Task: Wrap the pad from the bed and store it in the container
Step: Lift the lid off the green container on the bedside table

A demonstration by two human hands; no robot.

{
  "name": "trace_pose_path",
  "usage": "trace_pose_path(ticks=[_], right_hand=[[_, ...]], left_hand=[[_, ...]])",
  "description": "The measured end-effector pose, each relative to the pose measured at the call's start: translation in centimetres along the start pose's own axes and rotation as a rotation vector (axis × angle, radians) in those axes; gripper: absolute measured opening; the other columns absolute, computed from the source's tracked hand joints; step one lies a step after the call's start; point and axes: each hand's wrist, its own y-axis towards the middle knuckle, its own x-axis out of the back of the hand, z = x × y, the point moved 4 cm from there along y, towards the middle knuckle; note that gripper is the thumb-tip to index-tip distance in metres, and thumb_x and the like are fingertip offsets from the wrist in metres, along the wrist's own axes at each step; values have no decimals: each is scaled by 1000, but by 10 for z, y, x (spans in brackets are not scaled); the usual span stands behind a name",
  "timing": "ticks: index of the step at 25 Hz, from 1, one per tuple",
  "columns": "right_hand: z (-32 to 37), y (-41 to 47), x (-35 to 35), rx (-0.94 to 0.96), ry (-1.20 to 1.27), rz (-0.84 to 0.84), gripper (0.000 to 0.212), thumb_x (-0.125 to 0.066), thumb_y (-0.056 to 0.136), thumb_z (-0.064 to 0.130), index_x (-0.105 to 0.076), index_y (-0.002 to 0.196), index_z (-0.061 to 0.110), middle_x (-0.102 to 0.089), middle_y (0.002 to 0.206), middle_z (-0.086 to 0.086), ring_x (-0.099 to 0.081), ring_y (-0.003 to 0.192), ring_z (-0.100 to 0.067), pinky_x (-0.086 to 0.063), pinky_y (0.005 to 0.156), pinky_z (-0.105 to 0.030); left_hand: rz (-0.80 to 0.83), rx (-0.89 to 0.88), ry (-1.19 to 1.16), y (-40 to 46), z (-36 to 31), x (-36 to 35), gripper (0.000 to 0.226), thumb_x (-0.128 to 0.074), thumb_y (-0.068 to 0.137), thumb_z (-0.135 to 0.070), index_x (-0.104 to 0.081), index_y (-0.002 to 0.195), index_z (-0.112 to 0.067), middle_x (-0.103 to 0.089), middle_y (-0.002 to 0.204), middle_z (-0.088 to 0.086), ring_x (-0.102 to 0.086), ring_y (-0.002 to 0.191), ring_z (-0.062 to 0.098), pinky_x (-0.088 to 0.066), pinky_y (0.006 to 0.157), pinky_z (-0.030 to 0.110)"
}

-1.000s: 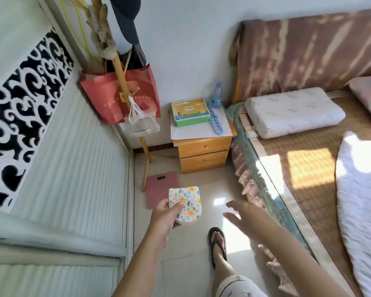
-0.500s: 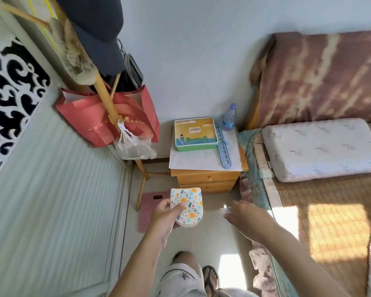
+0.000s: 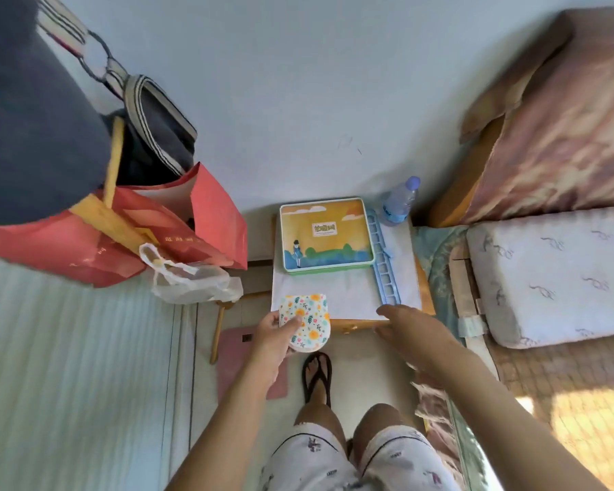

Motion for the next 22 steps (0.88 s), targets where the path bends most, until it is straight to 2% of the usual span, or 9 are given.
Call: trace_pose_path(ticks=[4,7,10,13,16,18,20,22], right_hand=[[-3,68,-7,-36,96,56,41,-39,97,39,-44,134,23,-54,137,-3,-51,124,-24,-43,99,-37],[-23,123,-26,-73,104,96,39,-40,97,38,-48,132,23,-55,136,-3,-52,123,-24,-43,98,-37],[-44,176,-49,-117,73,128,37,-38,97,36,-49,130,23,-56,137,-3,-52,122,-24,-43,100,-37],[-60,216,-69,-155,38,80,33,-36,98,31,-53,125,22,-59,132,-5,-55,118,-27,-44,96,-36],[-65,245,-81,-195,36,22,31,-33,98,24,-59,113,20,-66,119,-9,-60,105,-30,-44,79,-34],[-64,254,-80,-216,68,-44,29,-34,97,21,-61,109,17,-67,113,-11,-61,101,-32,-43,74,-32],[-63,259,-71,-236,151,-154,28,-38,97,20,-60,112,13,-64,116,-13,-58,106,-32,-45,79,-34],[-61,266,-61,-252,192,-254,29,-41,96,17,-57,118,7,-56,125,-17,-51,114,-34,-45,91,-40]], left_hand=[[-52,108,17,74,10,-8,36,-64,88,-8,-53,121,-1,-62,125,19,-61,112,35,-53,87,45],[-88,160,32,132,31,-23,35,-63,88,-6,-52,122,-4,-59,129,19,-59,115,36,-53,88,45],[-162,185,86,185,57,-35,37,-64,87,-8,-52,122,-3,-58,130,18,-58,117,35,-52,94,50],[-253,132,238,225,75,-40,32,-63,88,-12,-56,117,0,-63,124,19,-61,112,35,-55,89,45],[-315,103,429,241,79,-35,33,-55,92,-18,-56,119,1,-62,123,19,-61,110,34,-55,87,45],[-372,63,632,237,70,-29,36,-49,95,-23,-56,122,-1,-59,122,19,-60,110,33,-55,87,45],[-458,-57,700,233,51,-23,33,-43,97,-24,-58,118,-3,-58,120,18,-59,108,30,-54,85,42],[-491,-191,619,233,24,-22,31,-40,98,-22,-60,116,-5,-57,120,15,-59,105,28,-51,83,36]])
